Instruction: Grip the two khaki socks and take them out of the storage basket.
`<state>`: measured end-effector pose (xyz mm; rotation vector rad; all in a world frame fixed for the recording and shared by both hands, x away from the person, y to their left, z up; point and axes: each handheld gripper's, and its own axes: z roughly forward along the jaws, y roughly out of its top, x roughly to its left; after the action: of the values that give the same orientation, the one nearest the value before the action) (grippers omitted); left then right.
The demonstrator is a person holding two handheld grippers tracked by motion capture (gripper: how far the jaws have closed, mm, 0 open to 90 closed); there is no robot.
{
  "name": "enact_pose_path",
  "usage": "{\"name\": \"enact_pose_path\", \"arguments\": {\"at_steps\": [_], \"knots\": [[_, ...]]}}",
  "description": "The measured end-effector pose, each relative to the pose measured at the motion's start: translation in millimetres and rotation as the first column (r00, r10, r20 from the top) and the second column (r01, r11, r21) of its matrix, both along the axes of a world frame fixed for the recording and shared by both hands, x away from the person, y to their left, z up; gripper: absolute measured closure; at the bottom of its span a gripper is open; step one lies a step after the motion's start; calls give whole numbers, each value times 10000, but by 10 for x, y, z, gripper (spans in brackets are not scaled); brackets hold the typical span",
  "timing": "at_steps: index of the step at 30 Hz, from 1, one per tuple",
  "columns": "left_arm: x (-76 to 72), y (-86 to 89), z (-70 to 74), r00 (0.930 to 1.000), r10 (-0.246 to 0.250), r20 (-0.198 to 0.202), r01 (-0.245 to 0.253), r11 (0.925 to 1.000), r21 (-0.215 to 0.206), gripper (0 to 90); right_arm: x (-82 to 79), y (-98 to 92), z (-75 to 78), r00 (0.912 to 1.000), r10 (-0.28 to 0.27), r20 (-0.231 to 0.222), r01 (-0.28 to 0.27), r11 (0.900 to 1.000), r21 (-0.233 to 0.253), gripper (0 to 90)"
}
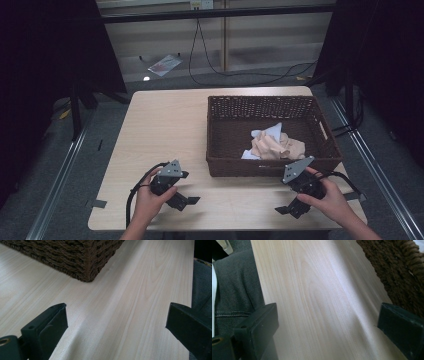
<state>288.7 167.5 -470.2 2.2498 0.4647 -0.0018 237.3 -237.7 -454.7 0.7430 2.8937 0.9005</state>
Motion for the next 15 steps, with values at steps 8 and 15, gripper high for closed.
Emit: {"name": "enact_pose_path", "arguments": {"at_steps": [8, 15], "knots": [[-2, -3, -6, 10000, 44, -59, -44, 10000, -37, 34, 29, -56, 101, 9998, -141, -137, 141, 9999, 22, 32], [2, -6, -10, 9999, 38, -122, -38, 10000, 58, 33, 53, -88, 229, 9992, -41, -393, 31, 9997, -259, 33]]}}
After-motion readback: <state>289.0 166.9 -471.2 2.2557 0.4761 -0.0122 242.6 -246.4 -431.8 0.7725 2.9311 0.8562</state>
